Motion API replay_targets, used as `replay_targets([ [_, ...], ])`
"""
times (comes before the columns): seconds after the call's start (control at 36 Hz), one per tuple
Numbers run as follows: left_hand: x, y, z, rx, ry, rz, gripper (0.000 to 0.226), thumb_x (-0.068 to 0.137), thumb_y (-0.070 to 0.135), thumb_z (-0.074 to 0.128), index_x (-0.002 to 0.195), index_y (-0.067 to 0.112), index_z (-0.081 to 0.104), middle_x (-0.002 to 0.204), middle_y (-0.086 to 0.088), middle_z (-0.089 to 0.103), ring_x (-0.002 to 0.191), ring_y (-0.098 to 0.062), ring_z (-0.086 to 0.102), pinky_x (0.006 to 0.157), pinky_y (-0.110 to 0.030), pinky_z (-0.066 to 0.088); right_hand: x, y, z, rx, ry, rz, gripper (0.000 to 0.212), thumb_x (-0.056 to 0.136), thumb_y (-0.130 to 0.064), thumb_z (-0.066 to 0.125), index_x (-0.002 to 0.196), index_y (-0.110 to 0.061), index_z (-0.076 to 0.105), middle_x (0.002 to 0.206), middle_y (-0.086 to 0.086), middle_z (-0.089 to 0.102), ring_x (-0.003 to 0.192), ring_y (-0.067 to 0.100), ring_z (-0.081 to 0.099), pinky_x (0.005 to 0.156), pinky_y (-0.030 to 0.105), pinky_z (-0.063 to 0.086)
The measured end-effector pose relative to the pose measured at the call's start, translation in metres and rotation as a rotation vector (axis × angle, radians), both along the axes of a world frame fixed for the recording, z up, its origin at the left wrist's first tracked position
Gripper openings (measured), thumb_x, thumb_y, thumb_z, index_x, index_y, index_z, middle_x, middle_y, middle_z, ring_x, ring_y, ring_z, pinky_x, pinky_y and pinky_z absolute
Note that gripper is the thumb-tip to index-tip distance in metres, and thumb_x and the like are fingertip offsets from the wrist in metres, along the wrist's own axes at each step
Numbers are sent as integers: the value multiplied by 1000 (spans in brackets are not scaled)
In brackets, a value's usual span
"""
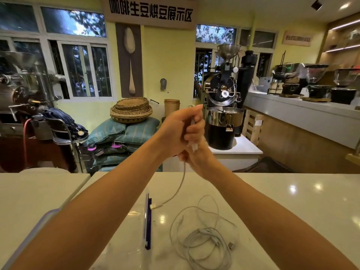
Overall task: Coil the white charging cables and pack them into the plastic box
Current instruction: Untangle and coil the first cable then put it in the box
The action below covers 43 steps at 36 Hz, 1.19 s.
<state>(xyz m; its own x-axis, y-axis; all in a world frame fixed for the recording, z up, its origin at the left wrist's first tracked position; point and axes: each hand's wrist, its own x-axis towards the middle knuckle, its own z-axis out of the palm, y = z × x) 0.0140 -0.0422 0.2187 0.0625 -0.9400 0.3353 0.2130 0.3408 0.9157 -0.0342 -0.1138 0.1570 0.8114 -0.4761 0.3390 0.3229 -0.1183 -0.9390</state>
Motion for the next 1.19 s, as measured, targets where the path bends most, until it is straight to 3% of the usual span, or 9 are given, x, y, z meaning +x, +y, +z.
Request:
replay_targets([
  [0.28,20,4,0,-28,-576,521,44,97,14,32,55,9,43,51,-6,44,39,-6,40,44,-13,35,-9,14,-3,-301,290,4,25,96,-15,42,108,-3,61,59,-1,44,50,6,36,43,10,29],
  [0.44,33,3,-12,103,-870,636,37,96,18,38,67,9,58,66,-1,56,60,-6,55,68,-23,49,-14,5,13,-827,437,-118,26,94,-19,48,73,-11,62,59,-6,46,54,6,42,53,12,34],
  [0.53,36,3,-18,192,-1090,679,29,96,22,38,84,5,59,74,0,54,75,-18,51,79,-36,45,-17,-3,21,-980,520,-146,25,93,-19,50,89,-1,66,61,-7,48,59,10,47,62,22,41],
  [0.61,37,4,-23,258,-1165,642,35,97,24,35,67,15,50,68,2,53,71,-18,51,71,-30,42,-24,-9,30,-1089,570,-169,26,93,-23,49,97,-3,65,64,-9,47,66,13,51,69,27,46],
  [0.75,37,5,-31,365,-1023,450,54,98,27,33,47,12,43,31,4,48,33,-5,43,52,-25,40,-38,-16,51,-1350,576,-305,25,90,-29,54,98,-9,66,78,0,64,72,13,58,69,27,51],
  [0.89,42,9,-34,450,-499,63,35,97,25,30,68,9,43,39,7,37,34,-6,30,37,-17,28,-47,-22,65,-1406,480,-320,22,82,-34,63,90,-13,67,70,-9,55,72,12,52,79,38,54],
  [1.03,44,13,-32,445,-268,-361,20,83,28,54,70,12,53,40,10,43,31,-2,37,39,-14,34,-52,-25,71,-1149,406,-136,10,76,-22,70,73,-13,66,65,-10,53,55,-5,47,57,8,39],
  [1.14,38,14,-31,378,-36,-679,19,91,18,44,82,6,55,48,3,36,38,-9,34,45,-19,30,-55,-24,67,-765,377,80,22,84,-9,60,65,-18,55,86,-5,68,59,-10,57,56,6,45],
  [1.19,36,15,-33,354,29,-705,21,93,17,39,85,3,53,52,1,35,42,-12,34,47,-22,29,-57,-25,62,-615,355,147,21,88,-6,53,68,-15,52,64,-13,64,47,-6,53,45,7,39],
])
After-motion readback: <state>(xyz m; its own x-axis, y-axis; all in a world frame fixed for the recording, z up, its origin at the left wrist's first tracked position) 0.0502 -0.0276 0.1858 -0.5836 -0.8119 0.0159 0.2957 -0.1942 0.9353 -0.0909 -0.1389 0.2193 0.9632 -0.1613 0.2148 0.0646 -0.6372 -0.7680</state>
